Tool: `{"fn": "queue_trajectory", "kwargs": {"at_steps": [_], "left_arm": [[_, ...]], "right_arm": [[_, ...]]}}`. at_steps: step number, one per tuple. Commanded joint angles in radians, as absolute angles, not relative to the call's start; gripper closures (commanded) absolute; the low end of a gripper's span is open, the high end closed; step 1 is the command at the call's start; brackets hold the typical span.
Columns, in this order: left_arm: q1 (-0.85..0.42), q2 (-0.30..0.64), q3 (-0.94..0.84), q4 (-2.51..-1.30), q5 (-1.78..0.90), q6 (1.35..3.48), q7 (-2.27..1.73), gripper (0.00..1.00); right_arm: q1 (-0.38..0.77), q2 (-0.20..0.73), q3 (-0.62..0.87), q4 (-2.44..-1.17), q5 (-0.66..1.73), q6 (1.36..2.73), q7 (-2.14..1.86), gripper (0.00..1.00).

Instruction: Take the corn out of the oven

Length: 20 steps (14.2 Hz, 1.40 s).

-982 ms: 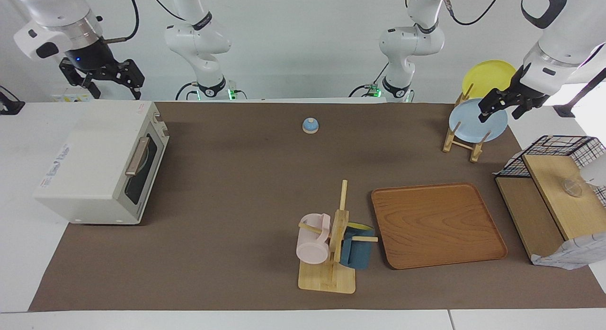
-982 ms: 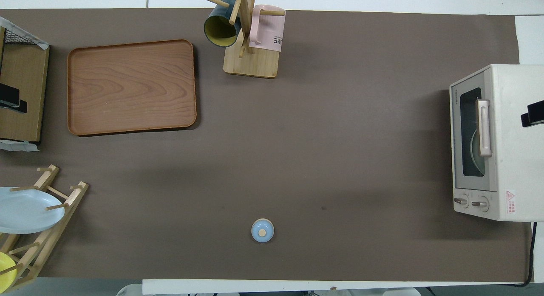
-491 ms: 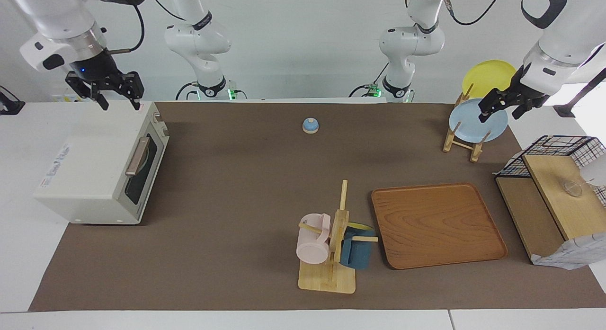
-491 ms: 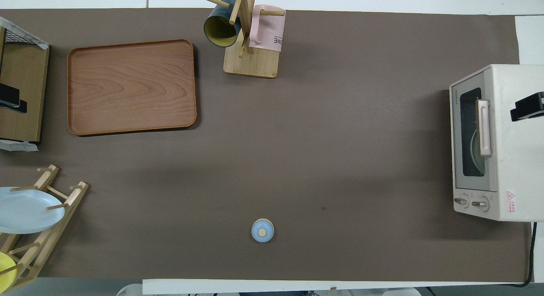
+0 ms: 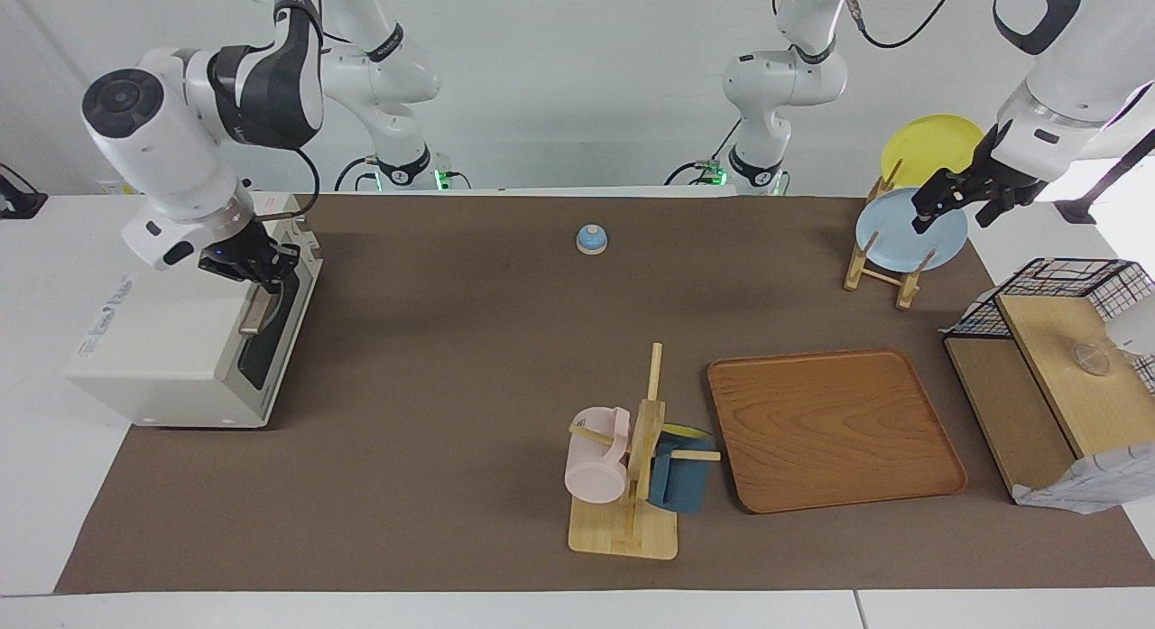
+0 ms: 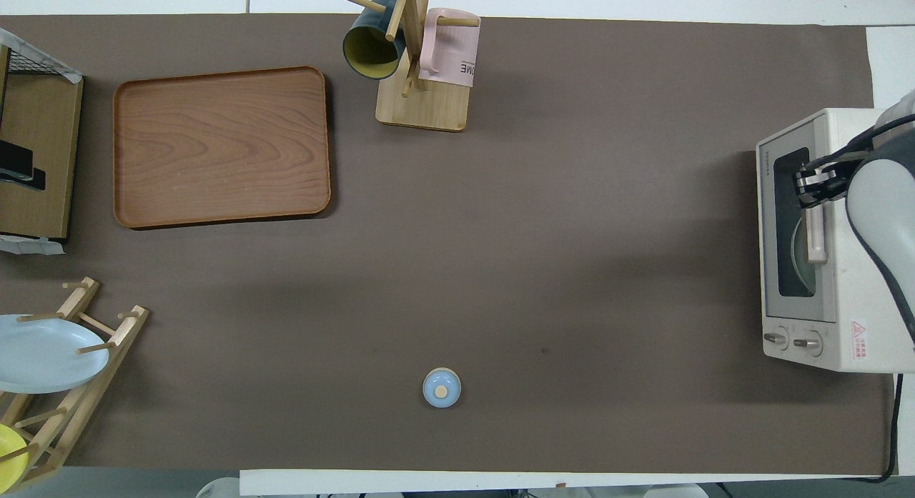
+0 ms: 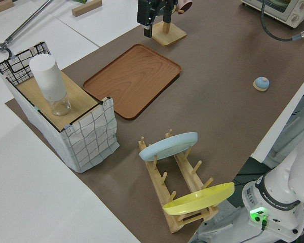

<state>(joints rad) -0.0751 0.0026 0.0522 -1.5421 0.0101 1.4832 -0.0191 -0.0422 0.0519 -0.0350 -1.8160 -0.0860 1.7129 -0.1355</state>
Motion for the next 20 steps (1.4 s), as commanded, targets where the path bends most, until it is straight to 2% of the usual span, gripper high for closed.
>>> {"fn": "queue_trajectory", "kwargs": {"at_steps": [1,10,17,20], "left_arm": [[-0.072,-0.021,0.054,-1.568,0.000,1.480,-0.018,0.00],[-0.072,-0.021,0.054,-1.568,0.000,1.480,-0.018,0.00],[-0.072,-0.021,0.054,-1.568,0.000,1.480,-0.018,0.00],[-0.072,-0.021,0.054,-1.568,0.000,1.480,-0.018,0.00]], "right_arm": [[-0.051,0.020,-0.032,-1.879,-0.132,1.732,-0.193,1.00],[-0.087,0.025,-0.032,-1.904,-0.166,1.750,-0.252,1.00],[-0.005,0.118,-0.025,-1.925,-0.161,1.900,-0.123,1.00],[0.037,0.190,-0.023,-1.925,-0.150,1.986,-0.080,1.00]]}}
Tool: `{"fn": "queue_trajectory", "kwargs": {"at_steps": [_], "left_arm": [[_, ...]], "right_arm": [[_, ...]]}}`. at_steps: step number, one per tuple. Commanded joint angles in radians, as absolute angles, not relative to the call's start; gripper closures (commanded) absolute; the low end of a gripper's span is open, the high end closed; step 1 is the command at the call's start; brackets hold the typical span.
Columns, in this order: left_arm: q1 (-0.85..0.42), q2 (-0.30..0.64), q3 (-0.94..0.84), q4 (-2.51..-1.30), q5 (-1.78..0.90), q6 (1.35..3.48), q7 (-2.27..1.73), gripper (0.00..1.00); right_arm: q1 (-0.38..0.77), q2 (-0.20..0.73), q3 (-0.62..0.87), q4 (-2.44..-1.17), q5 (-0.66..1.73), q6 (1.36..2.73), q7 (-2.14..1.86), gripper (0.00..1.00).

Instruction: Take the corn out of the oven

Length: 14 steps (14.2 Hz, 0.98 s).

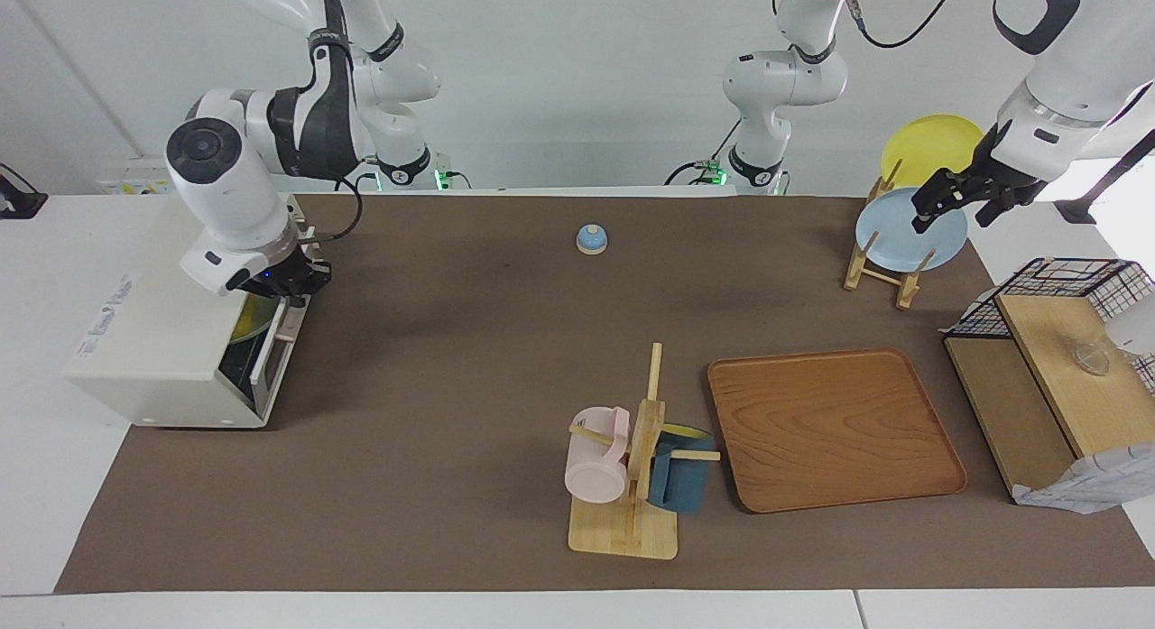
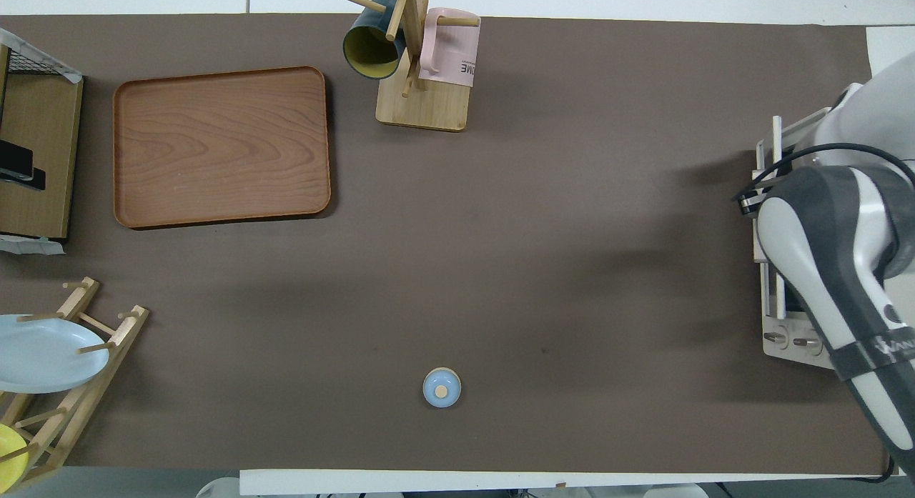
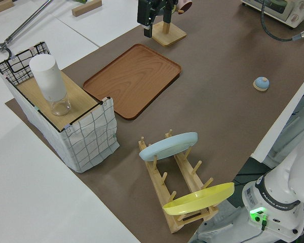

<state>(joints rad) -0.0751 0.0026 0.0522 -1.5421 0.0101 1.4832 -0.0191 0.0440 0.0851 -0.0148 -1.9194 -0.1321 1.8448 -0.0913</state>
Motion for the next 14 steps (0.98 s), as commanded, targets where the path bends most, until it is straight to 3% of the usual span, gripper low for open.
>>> {"fn": "queue_trajectory", "kwargs": {"at_steps": [1,5,12,14], "left_arm": [[-0.072,-0.021,0.054,-1.568,0.000,1.480,-0.018,0.00],[-0.072,-0.021,0.054,-1.568,0.000,1.482,-0.018,0.00],[-0.072,-0.021,0.054,-1.568,0.000,1.482,-0.018,0.00],[-0.072,-0.021,0.054,-1.568,0.000,1.480,-0.018,0.00]], "right_arm": [[0.043,0.219,-0.023,-1.925,-0.149,2.018,-0.078,1.00],[0.046,0.310,-0.017,-1.925,-0.144,2.118,-0.077,1.00],[0.057,0.318,-0.017,-1.985,-0.120,2.206,-0.052,1.00],[0.077,0.321,-0.009,-1.973,-0.027,2.209,-0.043,0.88]]}}
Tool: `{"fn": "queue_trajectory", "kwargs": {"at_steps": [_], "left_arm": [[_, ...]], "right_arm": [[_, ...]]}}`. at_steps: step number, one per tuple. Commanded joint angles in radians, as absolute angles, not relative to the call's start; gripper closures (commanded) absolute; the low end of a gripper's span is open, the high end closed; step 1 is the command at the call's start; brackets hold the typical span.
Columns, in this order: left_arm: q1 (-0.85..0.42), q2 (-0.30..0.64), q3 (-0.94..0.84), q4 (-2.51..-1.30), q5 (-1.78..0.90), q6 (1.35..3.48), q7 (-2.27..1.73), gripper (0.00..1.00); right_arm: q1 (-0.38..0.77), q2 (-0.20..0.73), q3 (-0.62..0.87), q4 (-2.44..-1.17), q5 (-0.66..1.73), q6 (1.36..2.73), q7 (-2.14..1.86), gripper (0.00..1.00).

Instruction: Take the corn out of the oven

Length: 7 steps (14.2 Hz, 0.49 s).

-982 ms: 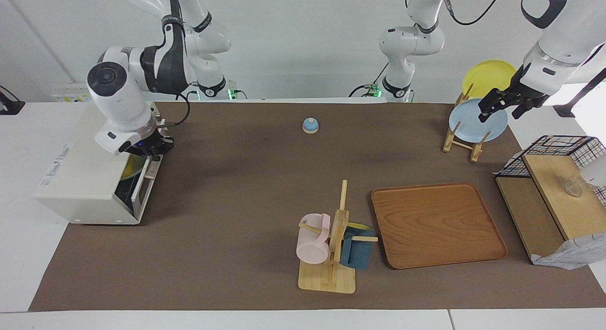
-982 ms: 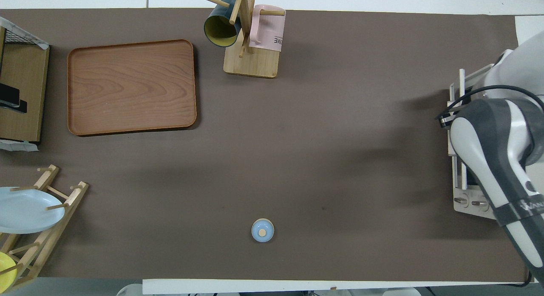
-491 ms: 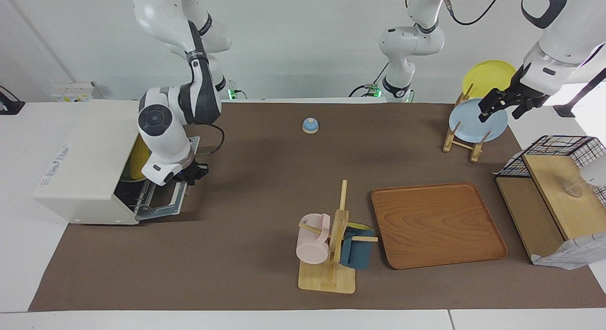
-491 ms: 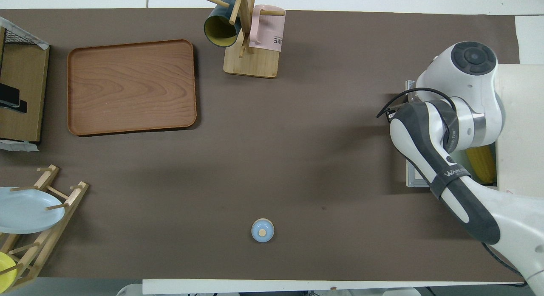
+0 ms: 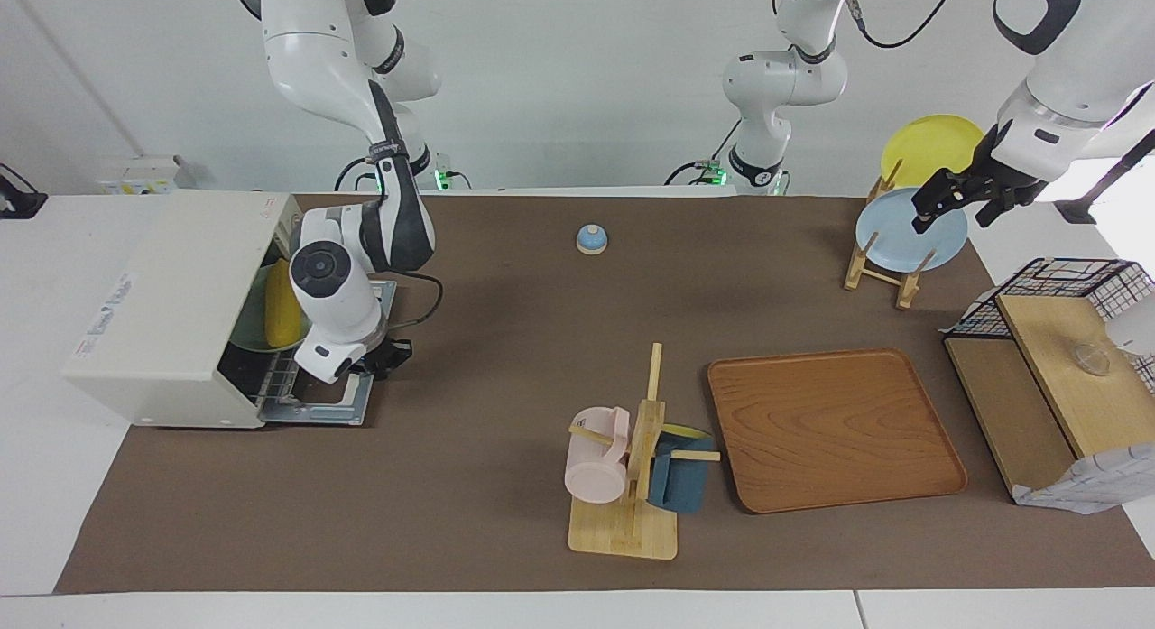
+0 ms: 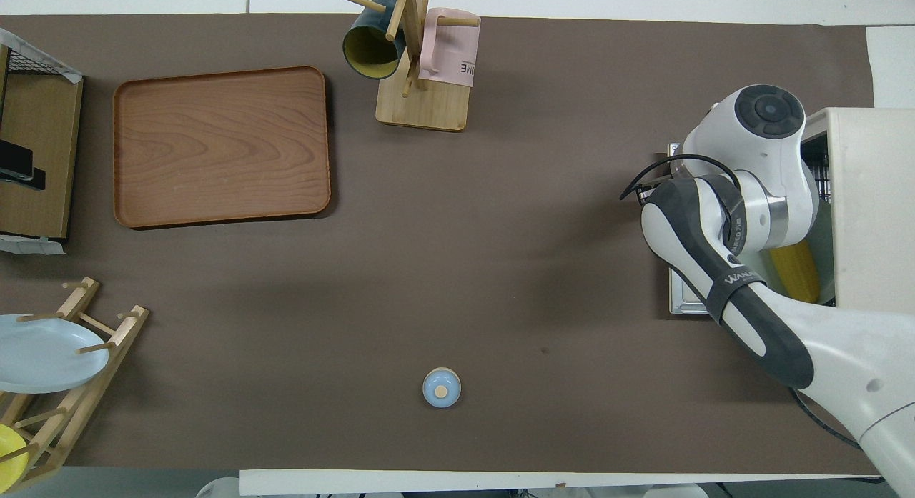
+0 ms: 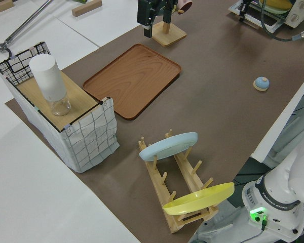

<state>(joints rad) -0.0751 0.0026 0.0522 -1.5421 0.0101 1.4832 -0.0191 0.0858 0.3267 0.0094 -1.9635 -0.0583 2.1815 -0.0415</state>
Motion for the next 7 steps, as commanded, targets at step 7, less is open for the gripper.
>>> {"fn": "queue_trajectory", "kwargs": {"at_steps": [7], "left_arm": [[-0.072,-0.021,0.054,-1.568,0.000,1.482,-0.018,0.00]], "right_arm": [[0.115,0.169,-0.018,-1.931,0.068,2.010,0.043,0.65]]}}
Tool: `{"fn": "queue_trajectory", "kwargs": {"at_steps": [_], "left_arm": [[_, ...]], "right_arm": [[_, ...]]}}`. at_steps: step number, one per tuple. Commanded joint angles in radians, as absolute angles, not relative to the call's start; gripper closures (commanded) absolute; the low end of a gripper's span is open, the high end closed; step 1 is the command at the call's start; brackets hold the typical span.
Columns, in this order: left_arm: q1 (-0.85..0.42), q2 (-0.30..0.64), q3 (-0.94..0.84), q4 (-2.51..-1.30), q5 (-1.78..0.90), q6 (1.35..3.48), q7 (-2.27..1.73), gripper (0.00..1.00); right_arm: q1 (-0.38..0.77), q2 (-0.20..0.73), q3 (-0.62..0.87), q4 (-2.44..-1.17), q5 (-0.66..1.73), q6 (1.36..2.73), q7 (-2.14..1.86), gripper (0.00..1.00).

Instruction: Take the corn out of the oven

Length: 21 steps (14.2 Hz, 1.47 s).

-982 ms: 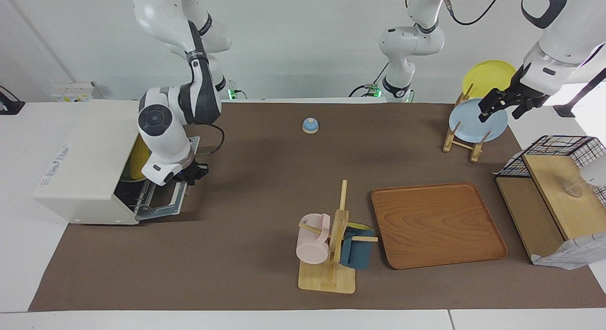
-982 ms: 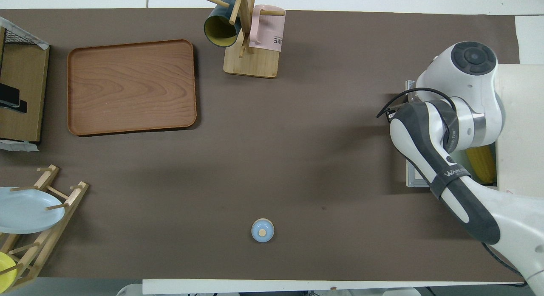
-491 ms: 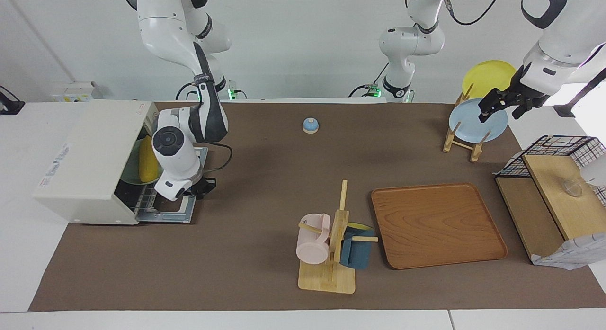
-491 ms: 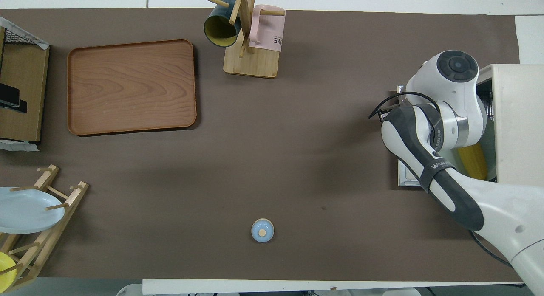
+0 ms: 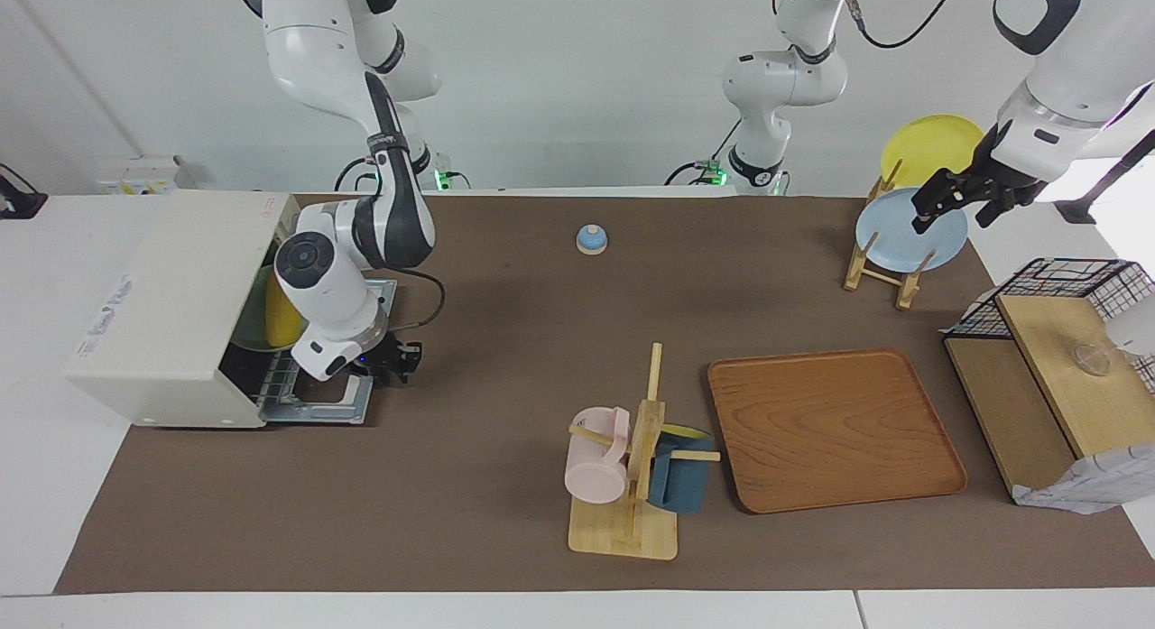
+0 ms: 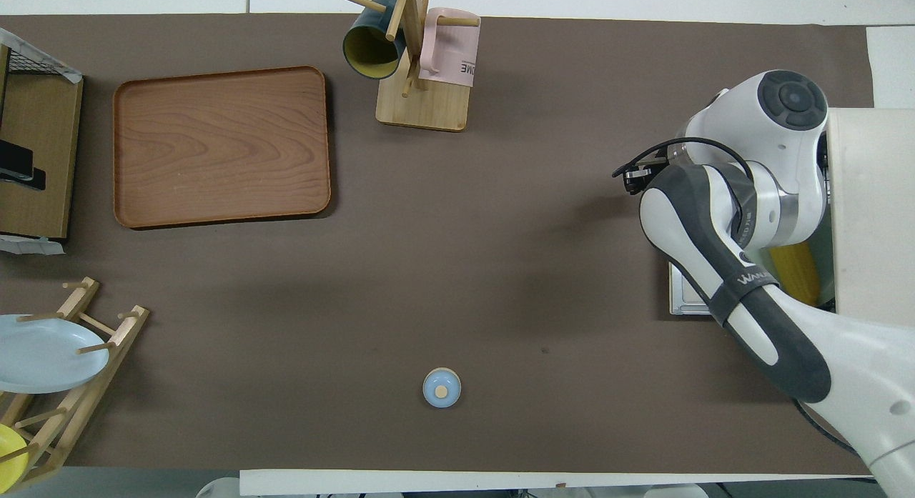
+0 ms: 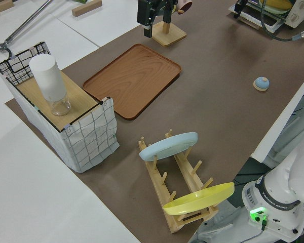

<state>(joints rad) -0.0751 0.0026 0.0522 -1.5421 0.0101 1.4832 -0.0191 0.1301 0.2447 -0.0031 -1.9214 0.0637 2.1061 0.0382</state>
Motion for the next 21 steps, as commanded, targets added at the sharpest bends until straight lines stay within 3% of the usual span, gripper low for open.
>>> {"fn": "queue_trajectory", "kwargs": {"at_steps": [1,4,5,8,12,14,15,17,21], "left_arm": [[-0.072,-0.021,0.054,-1.568,-0.002,1.480,-0.018,0.00],[-0.072,-0.021,0.054,-1.568,0.000,1.480,-0.018,0.00],[-0.072,-0.021,0.054,-1.568,0.000,1.480,-0.018,0.00],[-0.072,-0.021,0.054,-1.568,0.000,1.482,-0.018,0.00],[-0.072,-0.021,0.054,-1.568,0.000,1.480,-0.018,0.00],[-0.072,-0.021,0.054,-1.568,0.000,1.480,-0.018,0.00],[-0.072,-0.021,0.054,-1.568,0.000,1.482,-0.018,0.00],[-0.072,-0.021,0.054,-1.568,0.000,1.480,-0.018,0.00],[-0.072,-0.021,0.054,-1.568,0.000,1.480,-0.018,0.00]], "right_arm": [[0.104,0.154,-0.020,-1.924,0.043,1.944,0.044,0.65],[0.088,0.130,-0.020,-1.921,-0.084,1.817,0.074,0.63],[0.075,0.123,-0.020,-1.928,-0.095,1.793,0.077,0.58],[0.003,0.106,-0.017,-1.971,-0.098,1.802,0.063,0.49],[-0.015,0.075,-0.017,-2.071,-0.098,1.887,0.037,0.50],[-0.015,0.066,-0.017,-2.121,-0.098,1.945,0.037,0.55],[-0.015,0.069,-0.017,-2.123,-0.098,1.947,0.037,0.65],[-0.009,0.071,-0.017,-2.120,-0.101,1.939,0.032,0.98],[0.065,0.109,-0.009,-1.998,-0.146,1.841,0.032,1.00]]}}
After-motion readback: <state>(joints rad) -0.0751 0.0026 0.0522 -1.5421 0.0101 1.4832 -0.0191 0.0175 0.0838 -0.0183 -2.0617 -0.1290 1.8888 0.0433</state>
